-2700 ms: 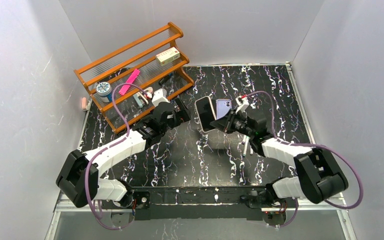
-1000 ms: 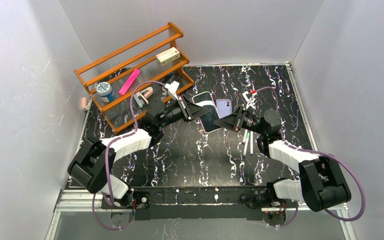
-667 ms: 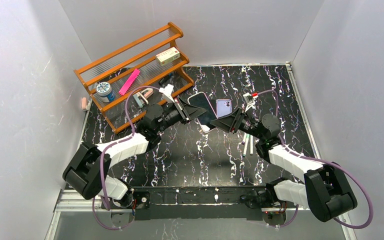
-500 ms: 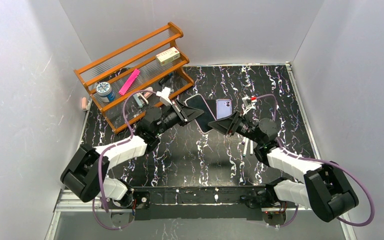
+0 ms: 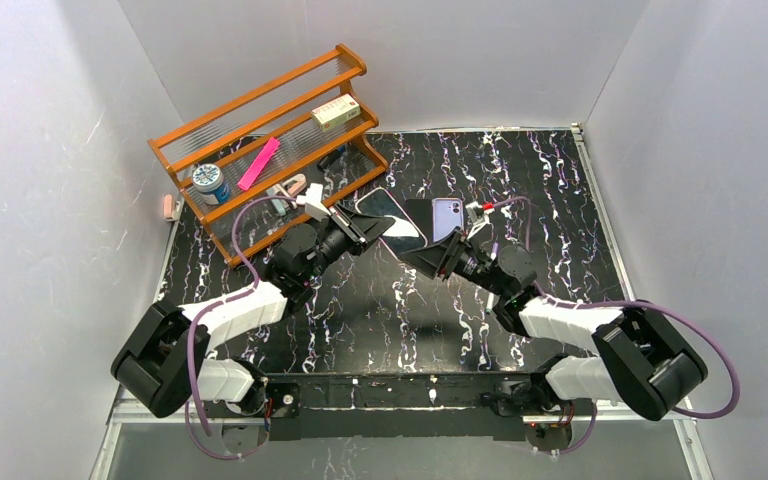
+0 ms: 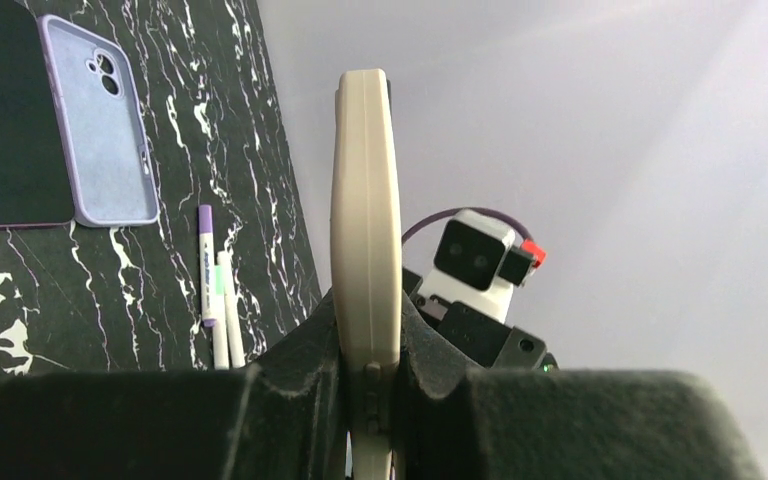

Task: Take the phone out of the phone case
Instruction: Remove the phone case from the phone.

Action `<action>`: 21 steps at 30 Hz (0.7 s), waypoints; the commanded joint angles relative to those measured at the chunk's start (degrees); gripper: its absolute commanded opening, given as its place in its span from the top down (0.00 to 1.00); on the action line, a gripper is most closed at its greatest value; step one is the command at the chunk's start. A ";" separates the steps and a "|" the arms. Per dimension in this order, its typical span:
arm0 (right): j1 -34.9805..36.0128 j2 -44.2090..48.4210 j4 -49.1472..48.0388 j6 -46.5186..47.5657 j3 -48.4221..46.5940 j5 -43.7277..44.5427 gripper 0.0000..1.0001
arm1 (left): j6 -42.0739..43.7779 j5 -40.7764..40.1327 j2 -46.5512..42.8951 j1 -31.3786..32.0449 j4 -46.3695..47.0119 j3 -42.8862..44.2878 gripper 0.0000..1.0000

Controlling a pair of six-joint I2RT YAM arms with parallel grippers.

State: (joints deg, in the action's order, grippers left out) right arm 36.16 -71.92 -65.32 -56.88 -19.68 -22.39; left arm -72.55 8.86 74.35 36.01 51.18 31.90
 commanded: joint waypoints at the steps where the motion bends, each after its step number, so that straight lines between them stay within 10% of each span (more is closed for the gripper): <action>1: 2.45 -0.95 -7.09 -0.66 -0.72 -1.89 0.36 | -0.95 -6.20 -2.60 -0.59 6.40 0.11 1.00; 21: 3.49 -4.83 -14.69 -1.30 -0.98 0.76 0.48 | -6.78 -6.79 -3.39 -0.51 9.49 -2.73 1.00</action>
State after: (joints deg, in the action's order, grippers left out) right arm 39.46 -76.36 -72.95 -58.26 -19.73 -23.53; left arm -76.44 3.36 74.22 35.62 54.46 29.61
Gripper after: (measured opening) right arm 0.522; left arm 0.119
